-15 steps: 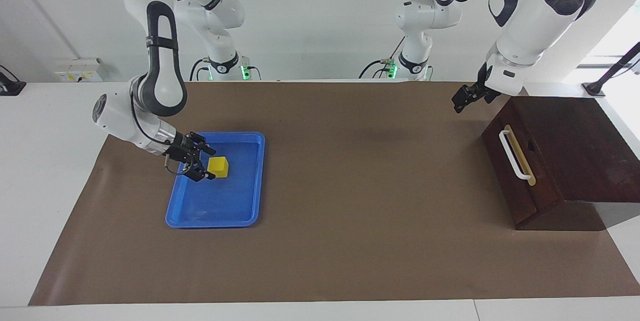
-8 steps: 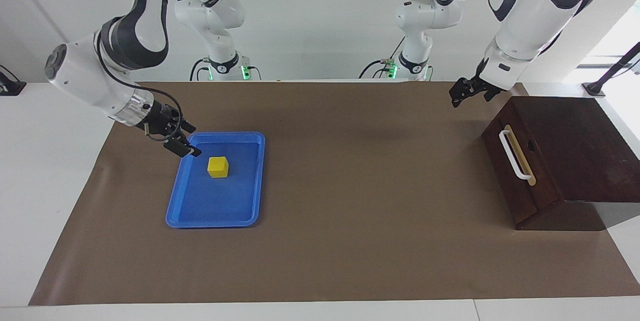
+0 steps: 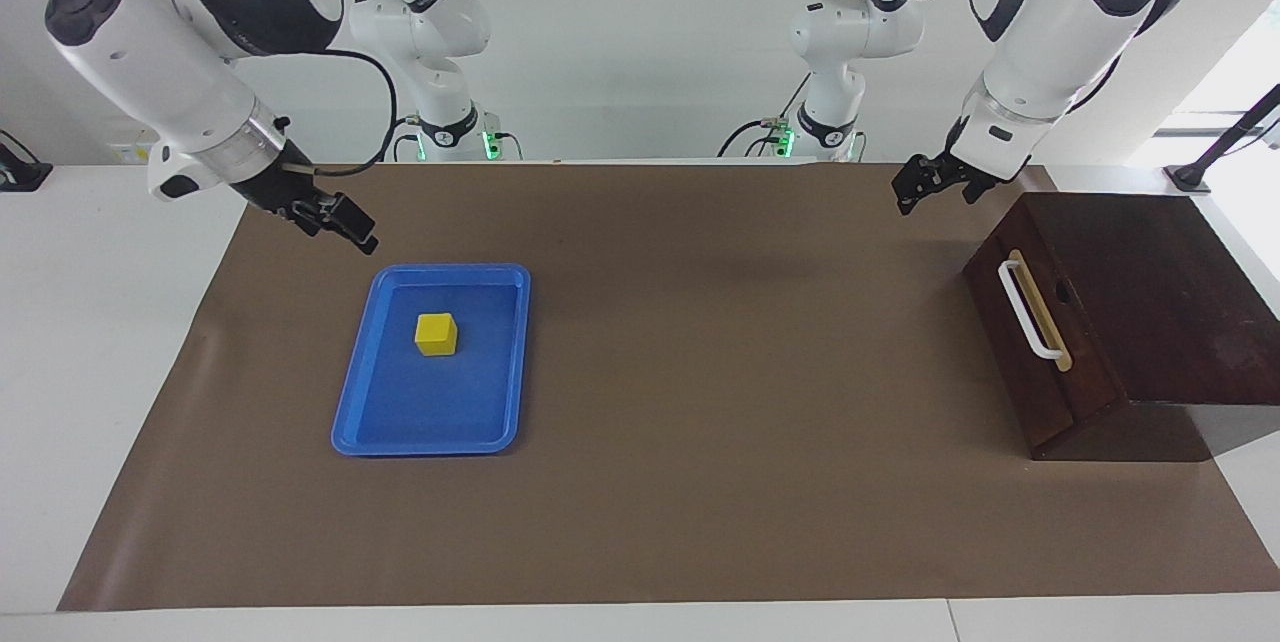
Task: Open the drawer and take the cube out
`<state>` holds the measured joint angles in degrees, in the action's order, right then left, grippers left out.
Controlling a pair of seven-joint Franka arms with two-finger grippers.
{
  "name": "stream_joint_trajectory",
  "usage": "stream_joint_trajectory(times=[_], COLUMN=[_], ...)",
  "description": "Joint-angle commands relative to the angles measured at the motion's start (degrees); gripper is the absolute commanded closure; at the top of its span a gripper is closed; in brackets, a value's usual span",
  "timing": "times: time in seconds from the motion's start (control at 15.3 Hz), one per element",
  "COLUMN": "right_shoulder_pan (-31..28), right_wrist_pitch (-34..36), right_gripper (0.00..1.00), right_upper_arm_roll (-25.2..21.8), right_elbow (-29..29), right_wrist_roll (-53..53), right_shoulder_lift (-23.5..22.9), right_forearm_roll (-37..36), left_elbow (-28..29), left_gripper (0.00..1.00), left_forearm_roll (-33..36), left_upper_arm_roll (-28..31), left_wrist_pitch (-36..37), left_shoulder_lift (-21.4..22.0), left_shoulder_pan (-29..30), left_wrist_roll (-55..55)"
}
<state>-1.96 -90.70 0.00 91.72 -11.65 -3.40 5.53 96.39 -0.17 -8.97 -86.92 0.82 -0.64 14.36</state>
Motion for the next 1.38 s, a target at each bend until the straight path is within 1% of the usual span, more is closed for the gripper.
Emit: stream_joint_trajectory(times=[0.0,0.07,0.13,0.33,0.46,0.59,1.31], right_shoulder_pan=[0.7,0.6,0.0,-0.2,-0.4,-1.7,-1.3], right_wrist_pitch=[0.6,0.7,0.8,4.2,6.4,5.8,3.5], right_gripper=[0.0,0.0,0.0,0.0,0.0,0.0,0.0], right_upper_arm_roll=[0.3,0.6,1.2,2.0,2.0,2.0,1.9], right_elbow=[0.1,0.0,0.0,0.0,0.3,1.4,1.5], right_wrist_roll=[12.3,16.4,17.9,18.0,17.4,17.3,15.3], right_shoulder_lift=[3.1,3.3,3.5,4.0,4.2,4.6,4.5], right_forearm_roll=[-4.2,-5.9,-5.7,-5.6,-5.7,-5.8,-7.5], left_elbow=[-0.1,-0.2,-0.2,-0.2,-0.1,-0.1,-0.1], left_gripper=[0.0,0.0,0.0,0.0,0.0,0.0,0.0], left_forearm_roll=[-0.9,-0.8,-0.7,-0.6,-0.6,-0.6,-0.6], left_upper_arm_roll=[1.1,1.2,1.3,1.4,1.4,1.3,1.2], left_wrist_pitch=[2.0,2.4,2.8,3.1,2.6,2.5,2.2], left_shoulder_lift=[0.9,0.9,1.0,1.3,1.3,1.3,1.3], left_shoulder_pan=[-0.6,-0.6,-0.6,1.5,1.7,1.3,1.2], left_wrist_roll=[-1.5,-2.5,-4.0,-5.7,-5.6,-5.1,-5.3])
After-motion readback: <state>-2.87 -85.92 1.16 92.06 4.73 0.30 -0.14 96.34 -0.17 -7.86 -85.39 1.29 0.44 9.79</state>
